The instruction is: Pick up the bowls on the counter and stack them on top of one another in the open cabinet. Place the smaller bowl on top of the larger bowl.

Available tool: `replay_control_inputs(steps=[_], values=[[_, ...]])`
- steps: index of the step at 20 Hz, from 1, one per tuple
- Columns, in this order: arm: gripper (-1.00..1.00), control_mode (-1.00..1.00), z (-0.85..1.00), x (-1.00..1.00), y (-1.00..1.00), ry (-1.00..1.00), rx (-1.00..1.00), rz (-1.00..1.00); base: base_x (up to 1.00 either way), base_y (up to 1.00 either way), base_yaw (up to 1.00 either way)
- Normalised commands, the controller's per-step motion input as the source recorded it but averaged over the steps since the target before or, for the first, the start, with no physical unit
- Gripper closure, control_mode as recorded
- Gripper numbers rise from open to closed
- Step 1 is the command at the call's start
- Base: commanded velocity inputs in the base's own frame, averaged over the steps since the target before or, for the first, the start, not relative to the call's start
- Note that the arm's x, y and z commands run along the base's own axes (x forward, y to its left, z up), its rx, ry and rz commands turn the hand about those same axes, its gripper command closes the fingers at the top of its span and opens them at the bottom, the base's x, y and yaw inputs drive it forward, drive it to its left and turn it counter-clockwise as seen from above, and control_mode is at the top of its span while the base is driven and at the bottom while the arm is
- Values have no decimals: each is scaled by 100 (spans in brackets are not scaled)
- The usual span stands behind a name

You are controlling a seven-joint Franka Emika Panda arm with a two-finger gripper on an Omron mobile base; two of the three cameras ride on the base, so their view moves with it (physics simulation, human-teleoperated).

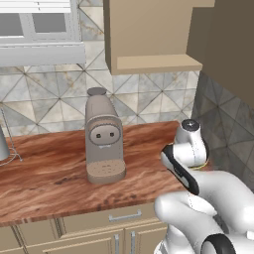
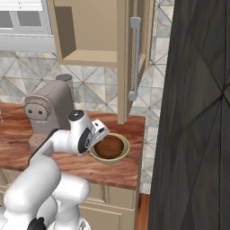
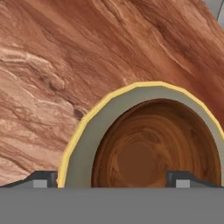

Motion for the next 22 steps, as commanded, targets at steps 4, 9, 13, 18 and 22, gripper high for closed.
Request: replay_control_inputs(steps=[4,9,13,18,22], values=[[-100,-100,8,-22,23,-1,0,-2,0,0,0],[-100,-100,1,-12,16,0,0,-6,0,0,0],[-100,-100,-1,0,4,0,0,-9,0,0,0],[-100,-100,-11,2,0,0,0,-8,0,0,0],[-100,-100,-17,2,0,0,0,-6,0,0,0]])
